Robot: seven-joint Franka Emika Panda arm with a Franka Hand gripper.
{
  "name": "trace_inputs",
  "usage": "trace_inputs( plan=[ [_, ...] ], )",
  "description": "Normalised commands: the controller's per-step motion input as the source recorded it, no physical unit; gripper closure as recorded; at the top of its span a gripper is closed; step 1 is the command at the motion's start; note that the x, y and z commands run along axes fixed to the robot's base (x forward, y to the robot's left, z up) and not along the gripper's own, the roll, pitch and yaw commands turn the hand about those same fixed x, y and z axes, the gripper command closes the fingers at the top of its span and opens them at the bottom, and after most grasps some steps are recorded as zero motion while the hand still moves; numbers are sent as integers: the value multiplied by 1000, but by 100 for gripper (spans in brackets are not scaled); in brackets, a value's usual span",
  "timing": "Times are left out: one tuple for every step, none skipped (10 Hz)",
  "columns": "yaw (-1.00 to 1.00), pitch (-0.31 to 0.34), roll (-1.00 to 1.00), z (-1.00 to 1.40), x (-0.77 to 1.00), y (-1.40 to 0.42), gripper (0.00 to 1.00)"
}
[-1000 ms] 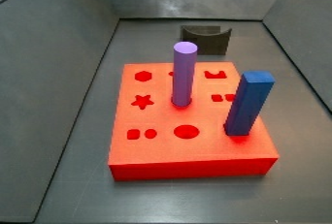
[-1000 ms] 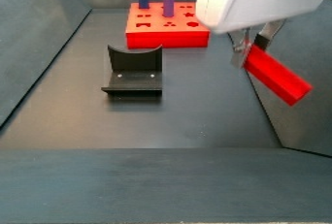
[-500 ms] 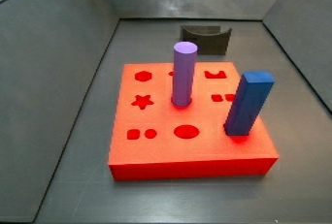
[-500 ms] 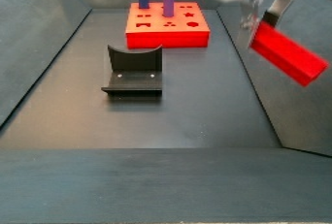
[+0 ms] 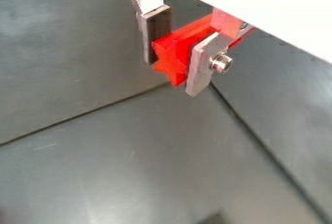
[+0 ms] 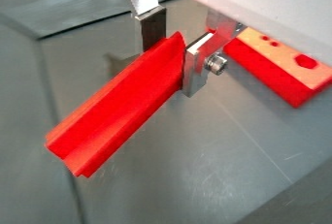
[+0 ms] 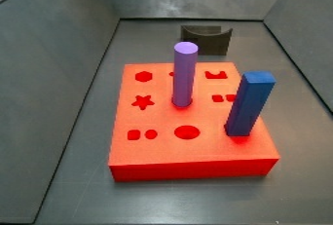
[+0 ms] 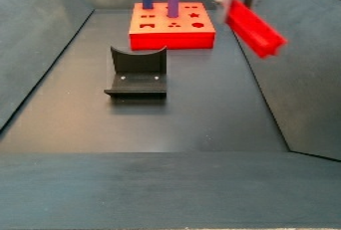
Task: Pick up the star object. Move up. Place the star object on the fixture. Regrasp the star object. Move to above the board. Insert the star object.
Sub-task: Place the star object on the fixture.
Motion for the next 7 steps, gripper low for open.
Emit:
trace_inputs(
  plan=[
    [-1000, 249, 0, -30, 1000, -497, 100],
    [-868, 280, -10, -25, 1000, -428, 100],
    [-615, 264, -18, -20, 1000, -374, 100],
    [-348, 230, -26, -16, 1000, -308, 100],
    [-259, 216, -30, -15, 1000, -277, 100],
    [-141, 186, -37, -10, 1000, -215, 100],
    [-86, 171, -41, -9, 1000, -167, 100]
  ],
)
